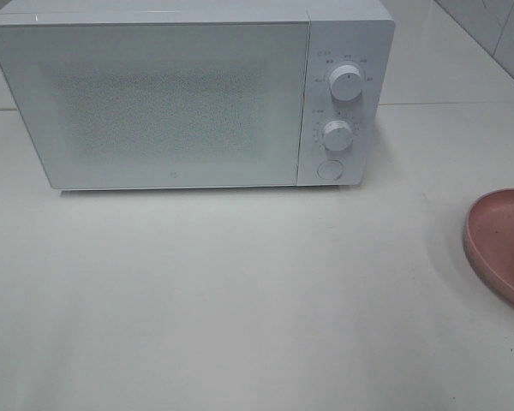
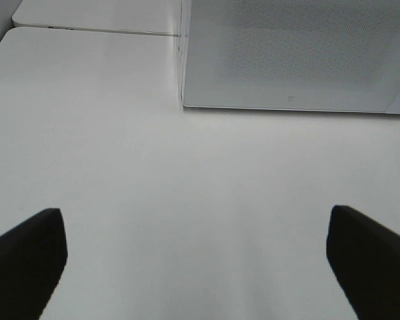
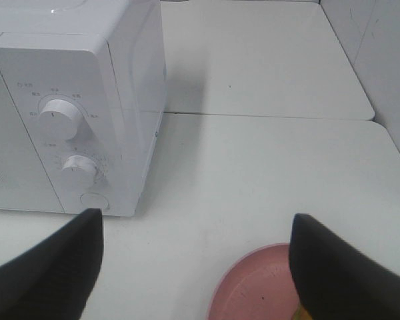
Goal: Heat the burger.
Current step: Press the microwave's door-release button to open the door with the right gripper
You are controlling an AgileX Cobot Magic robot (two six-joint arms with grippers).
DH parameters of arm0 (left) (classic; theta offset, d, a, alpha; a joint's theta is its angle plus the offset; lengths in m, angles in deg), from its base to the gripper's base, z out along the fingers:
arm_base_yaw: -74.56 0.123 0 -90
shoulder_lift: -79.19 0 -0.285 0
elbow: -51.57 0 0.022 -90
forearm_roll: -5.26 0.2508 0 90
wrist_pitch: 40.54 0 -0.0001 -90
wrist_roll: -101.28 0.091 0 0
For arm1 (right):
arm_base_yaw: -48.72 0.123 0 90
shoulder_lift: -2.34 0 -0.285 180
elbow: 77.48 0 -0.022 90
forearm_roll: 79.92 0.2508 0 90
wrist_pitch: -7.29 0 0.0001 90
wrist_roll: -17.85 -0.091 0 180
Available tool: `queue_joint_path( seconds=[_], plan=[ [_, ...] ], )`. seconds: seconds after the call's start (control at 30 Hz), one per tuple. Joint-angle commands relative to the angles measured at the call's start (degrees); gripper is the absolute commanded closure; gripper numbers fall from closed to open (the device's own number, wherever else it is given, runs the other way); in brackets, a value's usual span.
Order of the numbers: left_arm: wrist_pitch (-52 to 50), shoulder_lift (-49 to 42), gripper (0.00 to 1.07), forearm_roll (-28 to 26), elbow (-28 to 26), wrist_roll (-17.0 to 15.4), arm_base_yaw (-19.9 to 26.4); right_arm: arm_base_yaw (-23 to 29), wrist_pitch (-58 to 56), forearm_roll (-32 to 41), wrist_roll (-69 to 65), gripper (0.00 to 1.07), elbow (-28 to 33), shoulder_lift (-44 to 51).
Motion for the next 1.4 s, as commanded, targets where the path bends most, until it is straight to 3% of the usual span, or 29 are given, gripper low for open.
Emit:
queue_joint_path(
  seconds=[0.03,0.83,1.0,1.23,1.4],
  plan=[
    [0.1,-0.5,0.09,-0.3,0.1,-0.3,0.1,0.0,4.1,0.0,0.6,0.34,-0.2,-2.9],
    [0.1,-0.5,0.09,-0.3,0.1,-0.3,0.1,0.0,30.0,-3.3,1.3,0.34,-0.1,-24.2],
    [0.1,-0.5,0.09,-0.3,0.1,-0.3,0.1,0.0,44.4,-1.3,3.1,0.34,4.5,-28.0],
    [0.1,-0.5,0.09,-0.3,0.1,-0.3,0.1,0.0,53.8,2.8,6.8,0.34,9.2,-31.1],
    [0.1,-0.5,0.09,-0.3,0.1,-0.3,0.1,5.1,60.7,9.2,10.4,0.34,12.8,-34.1]
  ],
)
